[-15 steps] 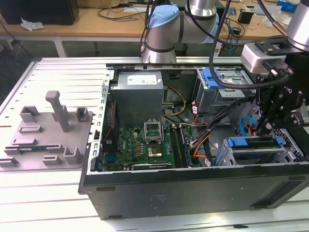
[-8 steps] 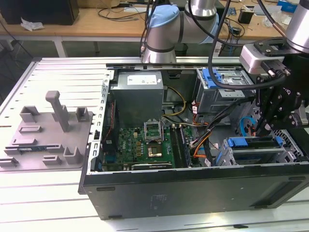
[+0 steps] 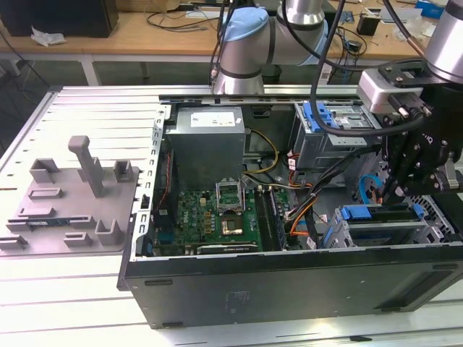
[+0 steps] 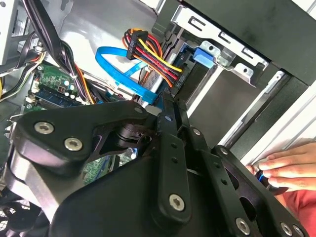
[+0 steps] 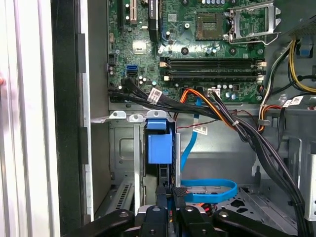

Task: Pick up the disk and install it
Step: 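Insert the second disk wire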

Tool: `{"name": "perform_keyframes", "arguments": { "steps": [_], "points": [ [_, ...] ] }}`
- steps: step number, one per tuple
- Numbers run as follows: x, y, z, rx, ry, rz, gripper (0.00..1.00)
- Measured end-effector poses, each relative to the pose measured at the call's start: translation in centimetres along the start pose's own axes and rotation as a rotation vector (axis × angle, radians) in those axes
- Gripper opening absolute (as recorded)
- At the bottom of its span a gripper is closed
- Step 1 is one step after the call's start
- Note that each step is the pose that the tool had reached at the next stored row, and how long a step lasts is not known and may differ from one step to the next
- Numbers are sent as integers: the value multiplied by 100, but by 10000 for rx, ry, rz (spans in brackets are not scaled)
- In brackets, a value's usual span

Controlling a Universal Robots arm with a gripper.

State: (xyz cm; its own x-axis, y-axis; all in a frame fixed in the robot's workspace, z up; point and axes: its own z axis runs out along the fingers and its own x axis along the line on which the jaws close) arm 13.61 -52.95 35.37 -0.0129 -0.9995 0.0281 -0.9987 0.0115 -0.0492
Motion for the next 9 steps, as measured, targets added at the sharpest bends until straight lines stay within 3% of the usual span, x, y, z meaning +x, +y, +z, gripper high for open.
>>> {"name": "perform_keyframes", "arguments": {
  "steps": [9],
  "points": [
    [-11, 0, 20, 0, 3, 0, 16]
  ]
}}
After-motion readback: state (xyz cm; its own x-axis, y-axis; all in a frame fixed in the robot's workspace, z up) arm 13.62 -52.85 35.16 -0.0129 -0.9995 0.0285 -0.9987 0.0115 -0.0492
